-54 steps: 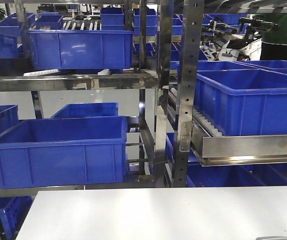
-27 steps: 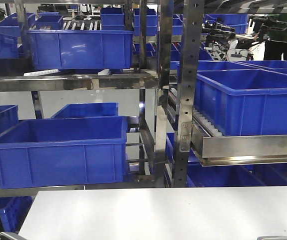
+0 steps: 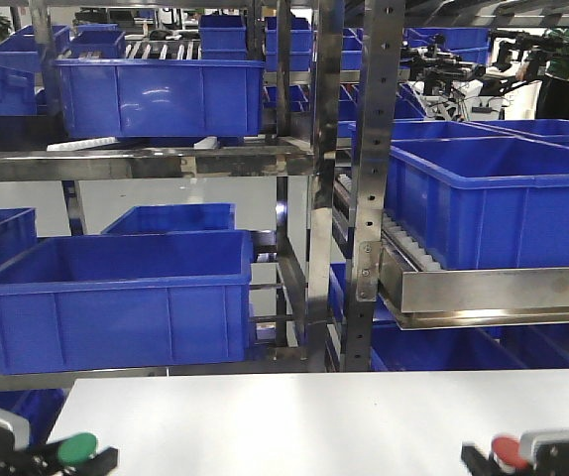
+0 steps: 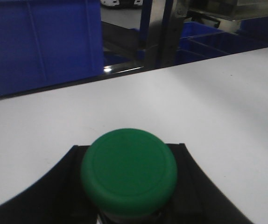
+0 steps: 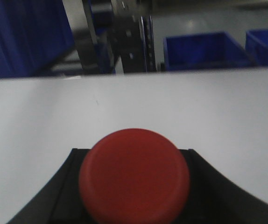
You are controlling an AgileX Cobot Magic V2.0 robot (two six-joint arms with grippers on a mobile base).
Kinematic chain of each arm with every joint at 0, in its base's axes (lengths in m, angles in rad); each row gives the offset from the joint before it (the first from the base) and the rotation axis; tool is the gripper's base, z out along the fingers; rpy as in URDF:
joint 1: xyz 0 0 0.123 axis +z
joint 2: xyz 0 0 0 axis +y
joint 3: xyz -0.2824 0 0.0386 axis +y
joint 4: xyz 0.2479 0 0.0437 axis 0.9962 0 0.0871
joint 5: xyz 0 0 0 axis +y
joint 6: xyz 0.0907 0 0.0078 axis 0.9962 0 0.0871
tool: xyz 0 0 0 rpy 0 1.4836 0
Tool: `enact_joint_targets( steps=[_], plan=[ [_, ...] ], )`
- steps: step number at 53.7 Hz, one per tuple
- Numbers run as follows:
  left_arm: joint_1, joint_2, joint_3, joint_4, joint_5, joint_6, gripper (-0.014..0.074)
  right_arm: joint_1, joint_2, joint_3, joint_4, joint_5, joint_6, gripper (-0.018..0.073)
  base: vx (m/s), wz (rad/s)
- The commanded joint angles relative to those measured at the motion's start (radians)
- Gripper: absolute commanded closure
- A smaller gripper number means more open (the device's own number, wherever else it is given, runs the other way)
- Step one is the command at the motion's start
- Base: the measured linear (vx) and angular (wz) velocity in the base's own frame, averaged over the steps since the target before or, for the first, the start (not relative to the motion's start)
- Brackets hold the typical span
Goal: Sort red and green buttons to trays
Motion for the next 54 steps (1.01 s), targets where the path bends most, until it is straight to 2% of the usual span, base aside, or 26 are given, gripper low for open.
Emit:
enact_joint_targets(
  steps=[1, 7, 15, 22, 25, 30, 44, 54],
  plan=[
    [-0.002, -0.178, -0.052, 0.027, 0.154, -0.03, 0.0596, -0.005, -0.214, -0.011, -0.043, 0.077, 0.014, 0.0567, 0.0, 0.0],
    [-0.003, -0.365, -0.091, 0.105, 0.423, -0.114, 0.0596, -0.004, -0.468, -0.011, -0.117, 0.394, 0.119, 0.0567, 0.0, 0.0],
    [-0.006, -0.575, -0.074, 0.165, 0.58, -0.179, 0.0596, -0.003, -0.801, -0.011, -0.324, 0.761, 0.361, 0.0567, 0.0, 0.0],
    [-0.007, -0.755, -0.003, 0.136, 0.673, -0.182, 0.0596, -0.003, -1.041, -0.003, -0.511, 0.971, 0.576, 0.0567, 0.0, 0.0],
    [-0.007, -0.836, 0.041, 0.098, 0.705, -0.181, 0.0596, -0.003, -1.12, 0.013, -0.564, 1.001, 0.656, 0.0567, 0.0, 0.0],
    [-0.007, -0.94, 0.102, 0.075, 0.735, -0.18, 0.0596, -0.004, -1.204, 0.048, -0.623, 1.004, 0.708, 0.0567, 0.0, 0.0],
    [-0.007, -1.041, 0.131, 0.075, 0.738, -0.18, 0.0596, -0.004, -1.221, 0.059, -0.74, 1.009, 0.71, 0.0567, 0.0, 0.0],
    [-0.007, -1.041, 0.131, 0.075, 0.738, -0.179, 0.0596, -0.005, -1.221, 0.059, -0.776, 1.013, 0.71, 0.0567, 0.0, 0.0]
  ],
)
